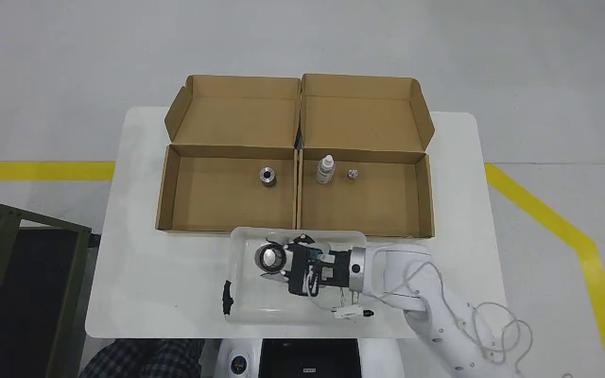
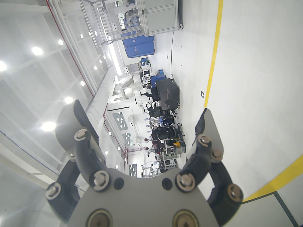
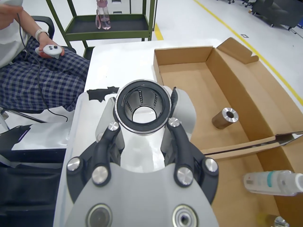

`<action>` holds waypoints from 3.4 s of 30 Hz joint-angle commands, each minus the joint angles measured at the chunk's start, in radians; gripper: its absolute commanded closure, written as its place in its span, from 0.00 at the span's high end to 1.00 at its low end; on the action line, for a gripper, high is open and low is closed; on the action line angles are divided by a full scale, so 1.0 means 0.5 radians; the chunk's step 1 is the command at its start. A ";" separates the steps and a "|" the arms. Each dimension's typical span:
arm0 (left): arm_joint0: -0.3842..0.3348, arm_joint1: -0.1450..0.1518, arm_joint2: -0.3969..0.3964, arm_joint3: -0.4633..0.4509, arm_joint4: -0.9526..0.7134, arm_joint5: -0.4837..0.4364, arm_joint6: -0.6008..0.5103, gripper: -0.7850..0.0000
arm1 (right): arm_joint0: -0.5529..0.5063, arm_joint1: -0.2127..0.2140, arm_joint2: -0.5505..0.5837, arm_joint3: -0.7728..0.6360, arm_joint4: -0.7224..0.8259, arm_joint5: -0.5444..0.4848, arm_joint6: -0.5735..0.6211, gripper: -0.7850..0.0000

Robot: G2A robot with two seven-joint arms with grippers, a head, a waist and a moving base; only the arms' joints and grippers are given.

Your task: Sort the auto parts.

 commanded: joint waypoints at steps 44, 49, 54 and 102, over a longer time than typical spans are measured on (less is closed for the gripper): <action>0.000 0.000 0.000 0.000 0.000 0.000 0.000 1.00 | -0.093 0.097 0.556 -0.346 0.616 0.007 -0.261 0.00; 0.000 0.000 0.000 0.000 0.000 0.000 0.000 1.00 | -0.075 0.102 0.535 -0.313 0.614 0.011 -0.231 0.00; 0.000 0.000 0.000 0.000 0.000 0.000 0.000 1.00 | -0.045 0.102 0.489 -0.282 0.564 0.052 -0.192 0.00; 0.000 0.000 0.000 0.000 0.000 0.000 0.000 1.00 | 0.933 -0.202 -0.552 0.906 0.056 0.577 0.181 0.00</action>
